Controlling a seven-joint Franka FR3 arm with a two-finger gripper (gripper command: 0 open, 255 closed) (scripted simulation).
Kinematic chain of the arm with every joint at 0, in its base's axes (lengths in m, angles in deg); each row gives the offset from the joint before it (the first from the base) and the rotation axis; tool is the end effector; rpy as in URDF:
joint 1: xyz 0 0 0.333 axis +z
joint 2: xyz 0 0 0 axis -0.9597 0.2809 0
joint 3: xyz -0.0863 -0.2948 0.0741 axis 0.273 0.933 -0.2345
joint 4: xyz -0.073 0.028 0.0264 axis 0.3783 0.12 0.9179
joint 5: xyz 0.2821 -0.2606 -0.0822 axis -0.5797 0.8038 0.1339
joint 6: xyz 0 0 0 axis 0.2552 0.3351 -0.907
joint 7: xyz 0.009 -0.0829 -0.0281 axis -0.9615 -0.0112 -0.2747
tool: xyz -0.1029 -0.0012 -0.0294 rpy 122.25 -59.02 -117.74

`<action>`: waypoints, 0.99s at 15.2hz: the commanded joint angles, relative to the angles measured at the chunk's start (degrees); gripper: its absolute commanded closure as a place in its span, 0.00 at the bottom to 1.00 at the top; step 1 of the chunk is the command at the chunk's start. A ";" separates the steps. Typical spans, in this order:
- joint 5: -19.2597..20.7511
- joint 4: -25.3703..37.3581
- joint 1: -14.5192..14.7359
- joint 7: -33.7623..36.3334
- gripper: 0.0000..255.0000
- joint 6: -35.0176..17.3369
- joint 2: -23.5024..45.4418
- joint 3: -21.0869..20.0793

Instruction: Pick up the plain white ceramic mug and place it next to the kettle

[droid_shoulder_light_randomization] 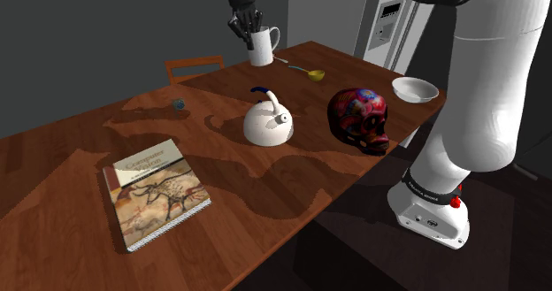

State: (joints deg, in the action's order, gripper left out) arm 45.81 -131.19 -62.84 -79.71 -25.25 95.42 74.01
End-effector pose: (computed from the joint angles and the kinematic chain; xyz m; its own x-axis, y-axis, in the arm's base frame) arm 0.6319 0.0904 0.5386 0.9823 0.0826 -0.1680 0.0880 -0.9958 0.0246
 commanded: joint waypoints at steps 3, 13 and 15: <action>-0.44 10.09 2.62 4.15 1.00 3.37 6.76 -1.42; -0.84 29.22 6.87 9.97 1.00 8.77 20.45 -2.92; -0.84 25.32 6.89 9.93 1.00 6.23 19.09 -2.91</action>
State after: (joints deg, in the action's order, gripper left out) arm 44.96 -103.85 -55.92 -69.72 -17.64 115.23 71.08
